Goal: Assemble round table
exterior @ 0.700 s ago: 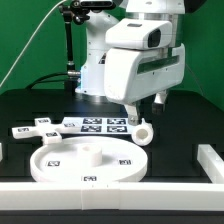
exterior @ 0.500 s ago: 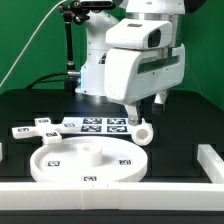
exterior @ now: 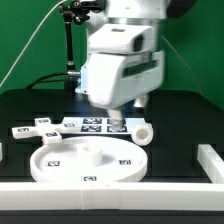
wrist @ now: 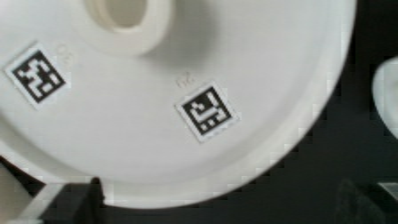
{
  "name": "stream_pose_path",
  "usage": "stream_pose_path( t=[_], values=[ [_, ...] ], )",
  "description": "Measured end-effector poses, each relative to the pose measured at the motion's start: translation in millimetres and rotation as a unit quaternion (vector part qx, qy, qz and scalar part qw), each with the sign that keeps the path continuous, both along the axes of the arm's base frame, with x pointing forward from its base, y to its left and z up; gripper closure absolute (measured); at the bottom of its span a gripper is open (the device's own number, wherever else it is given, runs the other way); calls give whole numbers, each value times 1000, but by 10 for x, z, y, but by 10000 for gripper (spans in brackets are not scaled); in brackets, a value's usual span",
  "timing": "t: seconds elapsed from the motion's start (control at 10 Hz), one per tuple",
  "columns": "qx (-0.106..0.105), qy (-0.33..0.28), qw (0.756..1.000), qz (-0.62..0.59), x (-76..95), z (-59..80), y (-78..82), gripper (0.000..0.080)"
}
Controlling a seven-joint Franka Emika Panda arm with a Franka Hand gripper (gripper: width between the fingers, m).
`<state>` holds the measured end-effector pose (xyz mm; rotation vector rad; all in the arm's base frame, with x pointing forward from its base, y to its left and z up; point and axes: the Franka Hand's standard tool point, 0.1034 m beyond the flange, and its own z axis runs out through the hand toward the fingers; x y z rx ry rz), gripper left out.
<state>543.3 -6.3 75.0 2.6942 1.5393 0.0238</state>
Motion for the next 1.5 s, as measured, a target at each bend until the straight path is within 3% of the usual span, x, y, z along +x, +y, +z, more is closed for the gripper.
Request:
stream_pose_path(
  t=[0.2,0.6,0.8,1.2,1.5],
  values=[
    [-6,-23,999,40,77,-37,-311,150],
    [-6,-21,999,38,68,-62,-308,150],
    [-8,-19,999,45,94,-208,-436,150],
    [-5,0,999,40,44,-499,-514,150],
    [-4,7,999,36,23,-609,-544,150]
  ],
)
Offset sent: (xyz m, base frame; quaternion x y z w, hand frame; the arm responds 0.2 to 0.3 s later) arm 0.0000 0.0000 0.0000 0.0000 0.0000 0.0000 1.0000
